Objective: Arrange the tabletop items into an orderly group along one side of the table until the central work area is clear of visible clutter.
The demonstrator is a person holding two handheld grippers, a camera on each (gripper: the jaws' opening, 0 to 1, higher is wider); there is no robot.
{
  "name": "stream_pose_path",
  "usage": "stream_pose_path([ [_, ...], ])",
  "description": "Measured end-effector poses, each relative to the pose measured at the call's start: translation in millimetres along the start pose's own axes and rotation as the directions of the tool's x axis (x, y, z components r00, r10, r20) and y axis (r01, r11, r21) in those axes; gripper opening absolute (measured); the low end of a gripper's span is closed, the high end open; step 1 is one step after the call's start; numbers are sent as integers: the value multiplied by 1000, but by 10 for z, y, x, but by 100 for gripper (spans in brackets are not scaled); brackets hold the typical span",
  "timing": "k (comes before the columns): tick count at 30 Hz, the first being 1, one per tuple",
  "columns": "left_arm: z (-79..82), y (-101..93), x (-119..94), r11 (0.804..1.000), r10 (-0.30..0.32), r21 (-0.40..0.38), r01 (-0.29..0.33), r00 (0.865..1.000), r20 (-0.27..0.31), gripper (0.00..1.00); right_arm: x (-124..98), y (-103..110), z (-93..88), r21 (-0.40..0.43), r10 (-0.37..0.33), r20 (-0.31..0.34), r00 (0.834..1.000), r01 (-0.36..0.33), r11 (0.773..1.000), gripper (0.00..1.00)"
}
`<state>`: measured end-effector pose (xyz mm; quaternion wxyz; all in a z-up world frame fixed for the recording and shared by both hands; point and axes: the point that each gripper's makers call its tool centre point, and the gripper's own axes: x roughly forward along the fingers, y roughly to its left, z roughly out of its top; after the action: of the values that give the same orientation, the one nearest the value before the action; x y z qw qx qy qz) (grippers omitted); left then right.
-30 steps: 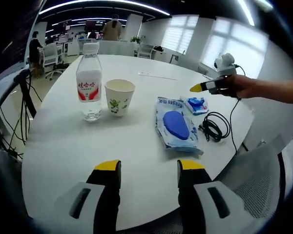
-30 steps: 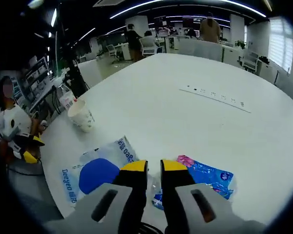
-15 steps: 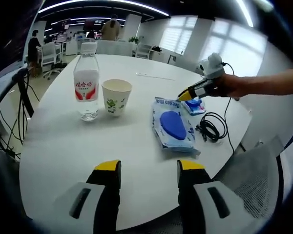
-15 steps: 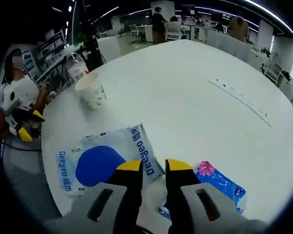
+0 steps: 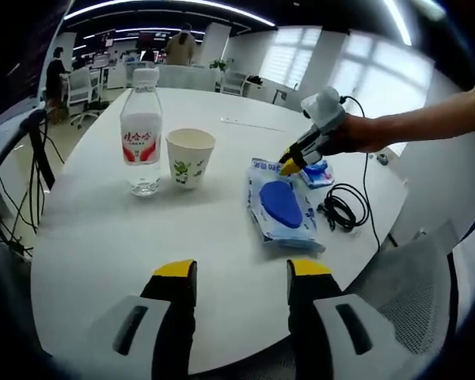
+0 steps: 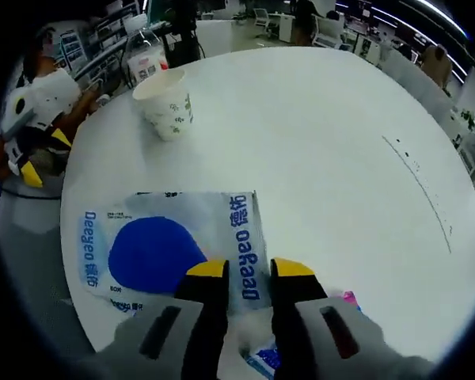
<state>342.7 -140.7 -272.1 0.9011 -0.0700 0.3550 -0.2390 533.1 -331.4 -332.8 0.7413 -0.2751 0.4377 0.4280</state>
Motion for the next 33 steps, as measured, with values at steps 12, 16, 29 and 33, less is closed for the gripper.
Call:
stream_pose_path([
  [12,-6,-13,-3,1000,-8,11,9,1000,-12,44,-116,111,49,140,57,91,994,-69,988,0],
  [16,-11,-20,3,1000,-15,7,15,1000,-16,44,-156,89,24,151,50,101,994,-65,986,0],
  [29,-5,-20,28,1000,-21,-5,21,1000,-11,44,-510,109,-16,215,-1,169,986,-36,976,0],
  [33,-4,-25,31,1000,-22,-5,22,1000,-10,44,-709,216,-50,274,-23,197,980,-32,961,0],
])
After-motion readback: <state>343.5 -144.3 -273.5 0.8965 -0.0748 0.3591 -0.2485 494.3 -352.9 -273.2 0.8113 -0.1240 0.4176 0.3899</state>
